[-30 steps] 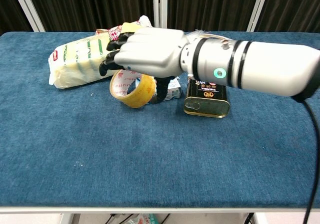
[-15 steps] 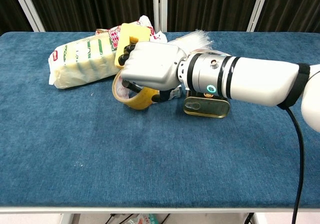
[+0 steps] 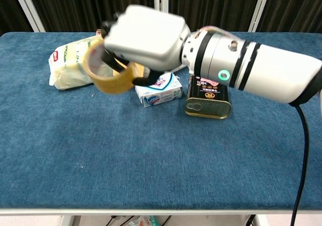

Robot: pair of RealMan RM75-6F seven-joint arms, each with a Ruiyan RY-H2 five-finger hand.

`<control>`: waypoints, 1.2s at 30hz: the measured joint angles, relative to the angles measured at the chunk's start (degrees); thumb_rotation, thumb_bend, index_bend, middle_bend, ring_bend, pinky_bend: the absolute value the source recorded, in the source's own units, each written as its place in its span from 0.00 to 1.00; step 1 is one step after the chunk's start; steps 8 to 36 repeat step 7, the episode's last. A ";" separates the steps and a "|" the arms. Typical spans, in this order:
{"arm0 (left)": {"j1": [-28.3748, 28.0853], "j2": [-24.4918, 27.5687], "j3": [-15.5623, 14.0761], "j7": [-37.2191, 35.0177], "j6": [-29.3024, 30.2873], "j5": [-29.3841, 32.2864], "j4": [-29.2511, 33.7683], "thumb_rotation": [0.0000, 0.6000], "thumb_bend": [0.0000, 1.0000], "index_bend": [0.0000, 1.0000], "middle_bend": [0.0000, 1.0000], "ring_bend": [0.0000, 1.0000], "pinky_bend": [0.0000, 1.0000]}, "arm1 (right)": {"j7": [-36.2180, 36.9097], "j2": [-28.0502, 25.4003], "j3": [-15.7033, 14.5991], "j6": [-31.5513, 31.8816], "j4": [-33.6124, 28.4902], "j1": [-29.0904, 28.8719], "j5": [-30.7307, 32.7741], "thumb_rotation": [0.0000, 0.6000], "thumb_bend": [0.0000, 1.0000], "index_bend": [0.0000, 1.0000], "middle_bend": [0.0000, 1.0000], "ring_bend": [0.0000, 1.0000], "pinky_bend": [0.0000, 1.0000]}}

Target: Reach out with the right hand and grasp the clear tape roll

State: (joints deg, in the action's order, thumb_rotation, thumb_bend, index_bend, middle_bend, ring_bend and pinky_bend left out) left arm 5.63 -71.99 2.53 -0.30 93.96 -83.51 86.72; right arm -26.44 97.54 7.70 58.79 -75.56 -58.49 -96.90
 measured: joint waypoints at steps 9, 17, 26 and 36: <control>-0.12 0.58 0.07 1.37 0.22 -0.48 1.36 1.00 0.09 0.19 0.19 0.18 0.22 | 4.23 -2.76 2.38 6.85 -8.71 -0.16 -4.26 1.00 0.37 0.80 0.63 0.33 0.24; -0.12 0.58 0.07 1.37 0.22 -0.48 1.36 1.00 0.09 0.19 0.19 0.18 0.22 | 4.23 -2.76 2.38 6.85 -8.71 -0.16 -4.26 1.00 0.37 0.80 0.63 0.33 0.24; -0.12 0.58 0.07 1.37 0.22 -0.48 1.36 1.00 0.09 0.19 0.19 0.18 0.22 | 4.23 -2.76 2.38 6.85 -8.71 -0.16 -4.26 1.00 0.37 0.80 0.63 0.33 0.24; -0.12 0.58 0.07 1.37 0.22 -0.48 1.36 1.00 0.09 0.19 0.19 0.18 0.22 | 4.23 -2.76 2.38 6.85 -8.71 -0.16 -4.26 1.00 0.37 0.80 0.63 0.33 0.24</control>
